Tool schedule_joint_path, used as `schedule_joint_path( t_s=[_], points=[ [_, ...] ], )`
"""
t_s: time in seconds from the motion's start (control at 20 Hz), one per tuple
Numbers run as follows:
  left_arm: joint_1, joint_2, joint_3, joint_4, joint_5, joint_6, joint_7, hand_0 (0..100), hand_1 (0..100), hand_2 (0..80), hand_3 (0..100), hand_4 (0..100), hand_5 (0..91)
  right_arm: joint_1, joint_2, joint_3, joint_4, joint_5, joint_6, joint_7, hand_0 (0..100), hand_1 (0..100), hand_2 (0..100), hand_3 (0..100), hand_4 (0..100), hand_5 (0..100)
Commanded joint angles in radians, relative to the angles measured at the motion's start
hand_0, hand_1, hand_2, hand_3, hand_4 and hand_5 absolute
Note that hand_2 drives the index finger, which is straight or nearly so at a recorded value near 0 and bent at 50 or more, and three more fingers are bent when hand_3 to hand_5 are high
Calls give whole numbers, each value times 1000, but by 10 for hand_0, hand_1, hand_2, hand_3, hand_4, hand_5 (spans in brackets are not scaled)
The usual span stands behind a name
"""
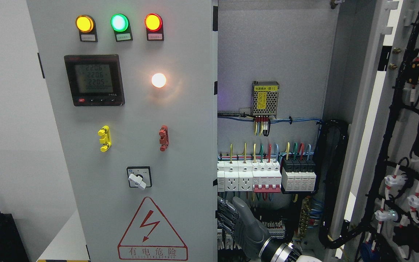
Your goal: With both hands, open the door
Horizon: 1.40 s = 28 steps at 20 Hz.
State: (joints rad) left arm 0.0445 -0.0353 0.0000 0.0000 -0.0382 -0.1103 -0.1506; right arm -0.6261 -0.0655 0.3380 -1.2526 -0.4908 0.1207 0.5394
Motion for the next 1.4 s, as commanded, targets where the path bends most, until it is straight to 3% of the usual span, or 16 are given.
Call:
schedule_joint_path(
  t_s=[0.0, 0.45, 0.85, 1.1, 1.25, 1.35],
  points=[
    [0, 0, -12, -23, 0, 0, 0, 0, 0, 0, 0, 31, 0, -3, 1, -8, 5, 0, 4, -2, 108, 0, 0, 0, 0, 0],
    [0, 0, -12, -23, 1, 0, 0, 0, 0, 0, 0, 32, 0, 0, 3, -7, -8, -12, 4, 1, 107, 0, 0, 0, 0, 0],
    [0, 0, -12, -23, 0, 0, 0, 0, 0, 0, 0, 32, 0, 6, 1, -5, -31, -46, 11, 68, 107, 0, 0, 0, 0, 0],
    [0, 0, -12, -23, 0, 0, 0, 0, 0, 0, 0, 32, 0, 8, 1, 1, -34, -48, 11, 79, 108, 0, 0, 0, 0, 0],
    [0, 0, -12, -23, 0, 0, 0, 0, 0, 0, 0, 31, 0, 6, 3, 4, -36, -48, 11, 129, 108, 0, 0, 0, 0, 0],
    [0, 0, -12, -23, 0, 0, 0, 0, 0, 0, 0, 31, 0, 6, 3, 4, -36, -48, 11, 136, 108, 0, 0, 0, 0, 0]
  ],
)
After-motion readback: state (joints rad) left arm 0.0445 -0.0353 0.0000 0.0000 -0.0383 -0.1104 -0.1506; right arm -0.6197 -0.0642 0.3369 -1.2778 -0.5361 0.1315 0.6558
